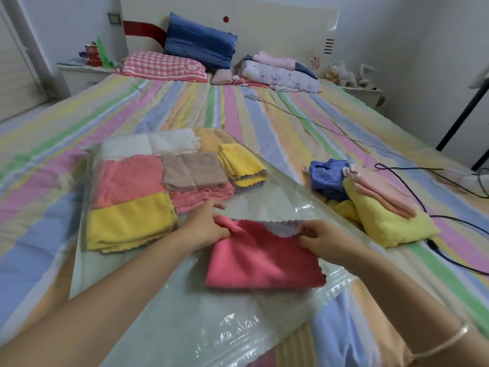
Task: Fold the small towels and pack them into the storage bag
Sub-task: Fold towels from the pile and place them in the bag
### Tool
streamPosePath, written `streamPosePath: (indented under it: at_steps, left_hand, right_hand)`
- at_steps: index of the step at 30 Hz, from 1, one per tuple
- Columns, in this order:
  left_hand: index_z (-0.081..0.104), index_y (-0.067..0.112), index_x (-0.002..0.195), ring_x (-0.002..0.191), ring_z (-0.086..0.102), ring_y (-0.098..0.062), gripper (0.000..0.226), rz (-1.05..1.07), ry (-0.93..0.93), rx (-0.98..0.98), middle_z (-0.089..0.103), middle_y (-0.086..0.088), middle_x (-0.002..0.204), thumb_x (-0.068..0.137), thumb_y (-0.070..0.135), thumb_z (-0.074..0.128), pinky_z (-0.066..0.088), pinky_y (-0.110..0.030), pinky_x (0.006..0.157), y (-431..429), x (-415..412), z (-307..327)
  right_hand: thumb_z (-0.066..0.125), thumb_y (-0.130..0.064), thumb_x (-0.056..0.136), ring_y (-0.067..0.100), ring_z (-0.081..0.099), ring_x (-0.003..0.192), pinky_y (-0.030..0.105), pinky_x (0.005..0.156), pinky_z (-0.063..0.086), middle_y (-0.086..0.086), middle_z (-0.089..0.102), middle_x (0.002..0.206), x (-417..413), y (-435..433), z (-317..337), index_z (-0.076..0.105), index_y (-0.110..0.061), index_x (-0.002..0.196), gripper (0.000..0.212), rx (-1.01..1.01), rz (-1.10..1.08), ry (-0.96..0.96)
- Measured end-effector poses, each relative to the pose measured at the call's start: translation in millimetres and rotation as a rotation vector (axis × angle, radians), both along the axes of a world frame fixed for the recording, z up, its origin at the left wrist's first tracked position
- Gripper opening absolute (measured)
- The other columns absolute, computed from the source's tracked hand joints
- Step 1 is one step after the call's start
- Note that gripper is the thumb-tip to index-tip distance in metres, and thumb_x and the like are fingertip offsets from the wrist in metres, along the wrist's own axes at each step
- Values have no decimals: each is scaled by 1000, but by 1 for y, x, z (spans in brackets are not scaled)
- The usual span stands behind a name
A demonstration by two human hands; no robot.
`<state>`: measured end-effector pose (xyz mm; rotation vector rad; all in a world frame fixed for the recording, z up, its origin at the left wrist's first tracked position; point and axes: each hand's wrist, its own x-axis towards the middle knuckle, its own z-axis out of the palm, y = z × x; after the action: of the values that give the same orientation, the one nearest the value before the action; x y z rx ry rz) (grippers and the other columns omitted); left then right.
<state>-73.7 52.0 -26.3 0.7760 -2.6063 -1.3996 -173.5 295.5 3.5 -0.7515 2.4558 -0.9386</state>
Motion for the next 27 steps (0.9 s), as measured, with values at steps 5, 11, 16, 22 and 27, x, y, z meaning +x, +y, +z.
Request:
streamPosePath:
  at_steps: [5,11,16,22,27]
  left_hand:
    - [48,19,119,92,65,-23,60,131,-54,-48,58,-1,111,69,24,81,55,-36,78,-4,6,0]
    - [66,6,88,59,61,-17,33,137,-160,335,67,-7,75,81,37,74,46,-21,47,14,10,7]
    - [67,11,84,71,56,-22,19,245,-41,365,64,-10,79,86,20,50,39,-31,66,21,12,6]
    - [67,13,87,59,52,-15,19,221,-13,367,61,-1,67,90,15,48,35,-22,52,29,31,13]
    - [68,18,94,64,57,-16,12,134,-44,485,64,-2,78,84,21,63,43,-21,57,37,45,30]
  right_hand:
    - [58,-48,85,19,63,75,36,71,53,-5,64,76,-8,17,-20,63,-19,85,29,249,-253,170]
    - [59,-68,78,23,65,58,32,63,57,10,68,66,10,7,-13,67,-3,90,66,138,-352,-37]
    - [70,-33,82,17,45,54,27,57,39,6,48,67,16,-2,-8,64,-11,82,23,-160,-415,-406]
    - [59,-31,80,16,47,58,28,57,37,-1,51,63,39,-29,9,53,-19,70,17,-173,-296,-125]
    - [60,-43,79,22,58,80,32,67,46,-5,64,80,82,-64,21,55,-20,79,24,-51,-182,304]
